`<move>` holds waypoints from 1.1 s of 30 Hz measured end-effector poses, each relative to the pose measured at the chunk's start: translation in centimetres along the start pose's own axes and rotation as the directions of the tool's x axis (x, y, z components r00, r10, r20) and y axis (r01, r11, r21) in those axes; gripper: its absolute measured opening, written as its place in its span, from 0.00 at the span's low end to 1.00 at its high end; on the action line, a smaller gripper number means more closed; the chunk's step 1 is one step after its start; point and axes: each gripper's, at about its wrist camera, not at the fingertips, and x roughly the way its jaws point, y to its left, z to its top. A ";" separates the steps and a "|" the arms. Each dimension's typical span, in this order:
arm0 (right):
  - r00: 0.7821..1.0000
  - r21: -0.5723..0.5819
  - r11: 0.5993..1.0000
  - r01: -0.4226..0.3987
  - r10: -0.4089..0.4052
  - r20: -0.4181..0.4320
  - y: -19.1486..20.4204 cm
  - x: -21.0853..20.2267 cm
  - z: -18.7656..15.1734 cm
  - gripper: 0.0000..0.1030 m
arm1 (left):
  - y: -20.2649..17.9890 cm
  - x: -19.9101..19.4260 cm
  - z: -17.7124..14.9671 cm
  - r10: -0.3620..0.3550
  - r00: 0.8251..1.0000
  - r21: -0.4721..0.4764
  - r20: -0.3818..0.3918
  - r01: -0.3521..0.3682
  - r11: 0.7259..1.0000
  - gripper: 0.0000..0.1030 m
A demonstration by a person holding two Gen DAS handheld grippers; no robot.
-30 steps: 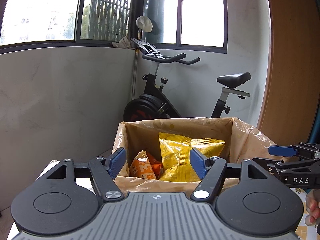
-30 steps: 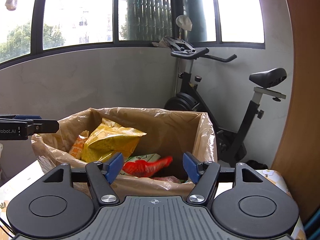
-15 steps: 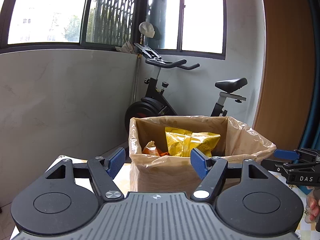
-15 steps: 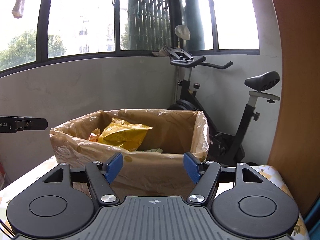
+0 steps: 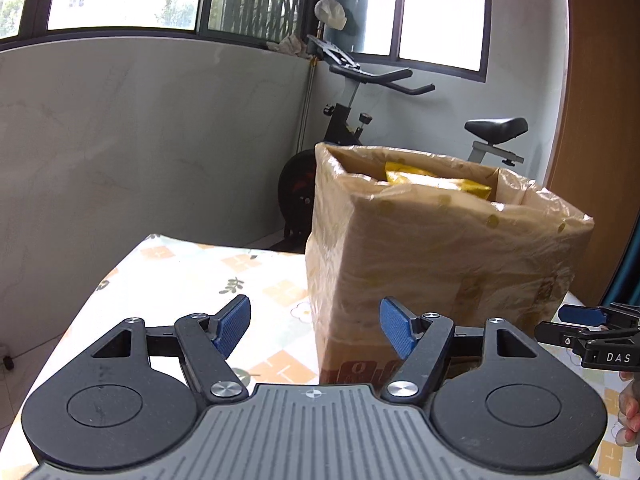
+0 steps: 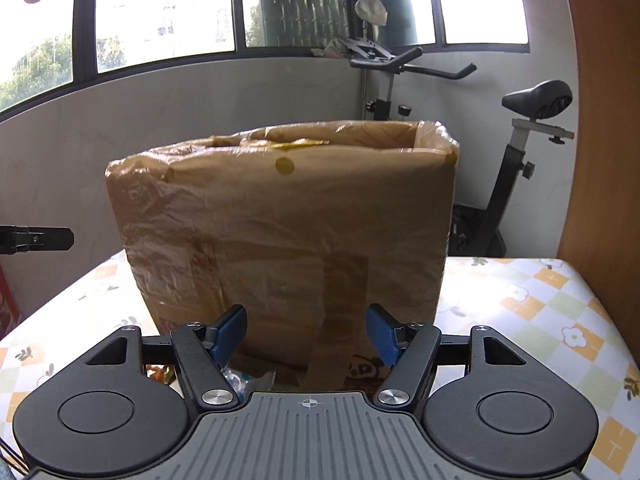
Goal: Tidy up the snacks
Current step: 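Lower the left gripper to the gold tofu packet while the right gripper reaches the blue-dotted white packet, then grasp the gold tofu packet with the left gripper while the right gripper grasps the blue-dotted packet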
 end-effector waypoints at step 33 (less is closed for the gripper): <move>0.971 0.135 0.986 -0.099 0.125 -0.201 1.7 7.4 -6.0 0.40 | -1.2 6.2 -7.4 -0.084 0.969 -0.003 -0.234 0.086 0.996 0.63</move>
